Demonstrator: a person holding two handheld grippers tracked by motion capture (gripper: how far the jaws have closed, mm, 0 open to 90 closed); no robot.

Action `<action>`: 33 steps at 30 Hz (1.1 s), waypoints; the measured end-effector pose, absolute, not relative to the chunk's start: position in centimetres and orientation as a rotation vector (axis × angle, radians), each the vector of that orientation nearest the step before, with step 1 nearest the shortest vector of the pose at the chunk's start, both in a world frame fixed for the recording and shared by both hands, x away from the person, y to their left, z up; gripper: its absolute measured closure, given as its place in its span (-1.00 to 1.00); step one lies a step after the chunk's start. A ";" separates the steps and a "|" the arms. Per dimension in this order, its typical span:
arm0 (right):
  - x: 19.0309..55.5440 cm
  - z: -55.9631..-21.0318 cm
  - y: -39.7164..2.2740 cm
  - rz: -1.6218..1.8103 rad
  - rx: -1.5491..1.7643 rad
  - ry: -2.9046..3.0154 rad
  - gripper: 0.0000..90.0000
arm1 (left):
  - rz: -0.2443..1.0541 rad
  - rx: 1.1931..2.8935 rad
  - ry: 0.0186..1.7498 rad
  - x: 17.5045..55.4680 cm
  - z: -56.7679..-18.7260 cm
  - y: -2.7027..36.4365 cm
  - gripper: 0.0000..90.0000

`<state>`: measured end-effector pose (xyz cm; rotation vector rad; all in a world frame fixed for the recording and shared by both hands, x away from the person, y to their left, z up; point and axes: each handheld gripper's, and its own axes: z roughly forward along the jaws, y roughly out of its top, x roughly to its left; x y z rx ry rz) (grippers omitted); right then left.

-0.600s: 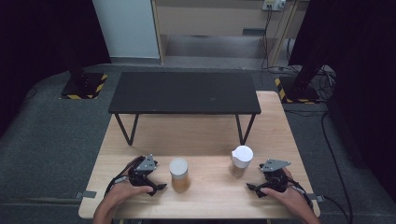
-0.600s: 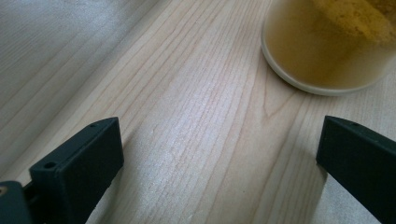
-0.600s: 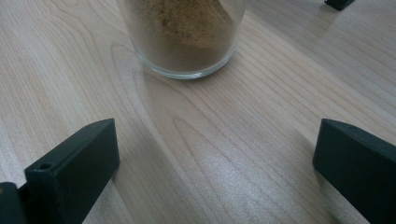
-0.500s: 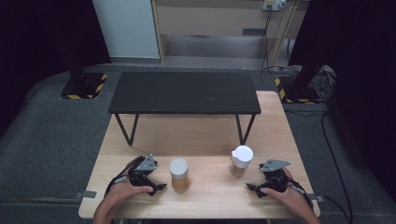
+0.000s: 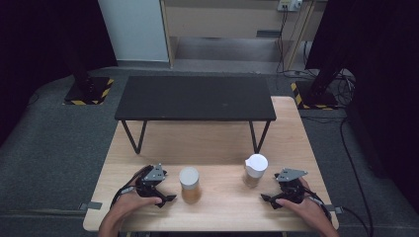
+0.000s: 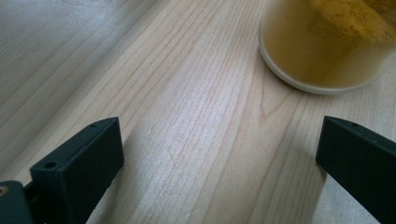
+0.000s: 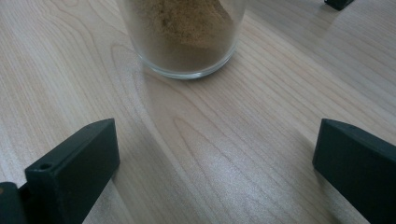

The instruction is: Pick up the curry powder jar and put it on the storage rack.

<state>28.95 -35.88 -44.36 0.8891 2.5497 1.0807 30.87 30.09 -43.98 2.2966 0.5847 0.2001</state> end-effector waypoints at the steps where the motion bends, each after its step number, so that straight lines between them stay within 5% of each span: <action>1: 28.9 -44.4 -35.9 1.080 0.889 2.550 -0.97 | 0.197 2.295 0.586 30.9 -44.0 30.1 -1.00; 33: 28.9 -44.4 -35.9 1.080 0.890 2.549 -0.97 | 0.168 2.239 0.499 29.8 -42.4 30.6 -0.95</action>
